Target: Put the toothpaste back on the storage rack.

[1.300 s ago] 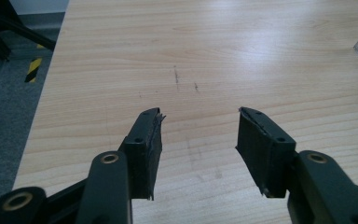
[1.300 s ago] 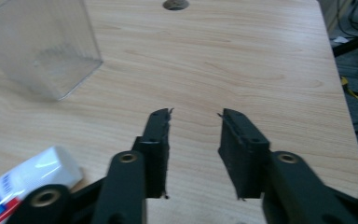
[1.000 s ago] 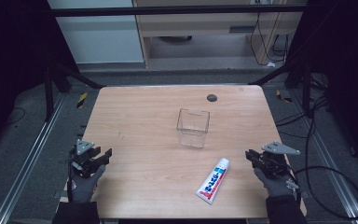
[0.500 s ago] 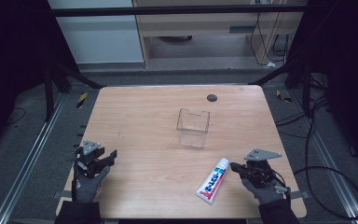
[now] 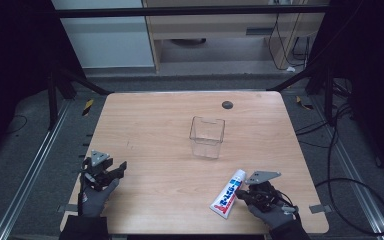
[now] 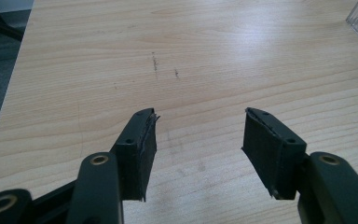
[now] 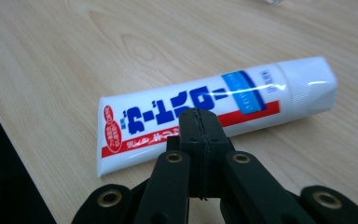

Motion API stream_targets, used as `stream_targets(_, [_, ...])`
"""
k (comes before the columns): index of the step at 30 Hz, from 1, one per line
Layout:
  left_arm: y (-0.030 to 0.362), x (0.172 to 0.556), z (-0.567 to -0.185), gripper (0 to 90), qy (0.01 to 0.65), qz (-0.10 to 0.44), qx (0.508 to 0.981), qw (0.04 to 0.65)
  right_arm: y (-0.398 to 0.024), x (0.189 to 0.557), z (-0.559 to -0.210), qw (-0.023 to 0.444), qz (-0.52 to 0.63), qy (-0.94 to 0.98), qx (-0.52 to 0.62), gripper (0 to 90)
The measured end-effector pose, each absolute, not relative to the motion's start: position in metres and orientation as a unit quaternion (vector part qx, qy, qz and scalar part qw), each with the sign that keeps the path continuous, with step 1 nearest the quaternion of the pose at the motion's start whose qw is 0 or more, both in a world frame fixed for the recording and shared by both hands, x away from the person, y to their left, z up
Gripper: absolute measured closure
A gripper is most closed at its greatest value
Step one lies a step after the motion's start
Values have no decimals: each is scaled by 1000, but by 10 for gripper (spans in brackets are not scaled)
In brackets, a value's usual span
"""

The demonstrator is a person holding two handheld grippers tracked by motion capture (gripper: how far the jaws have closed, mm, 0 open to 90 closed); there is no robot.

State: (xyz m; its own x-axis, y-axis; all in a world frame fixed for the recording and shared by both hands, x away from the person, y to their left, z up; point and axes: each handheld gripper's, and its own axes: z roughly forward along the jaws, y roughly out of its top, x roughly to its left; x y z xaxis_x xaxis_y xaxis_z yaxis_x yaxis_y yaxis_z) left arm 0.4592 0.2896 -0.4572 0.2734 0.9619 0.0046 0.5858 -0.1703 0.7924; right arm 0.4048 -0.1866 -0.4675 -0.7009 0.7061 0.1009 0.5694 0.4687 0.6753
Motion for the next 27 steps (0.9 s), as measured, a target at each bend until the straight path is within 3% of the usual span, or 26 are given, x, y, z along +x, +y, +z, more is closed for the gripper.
stream_targets(27, [286,461,-458,412,532,270,723,349,-157,413,-481,92,364,854,360,900])
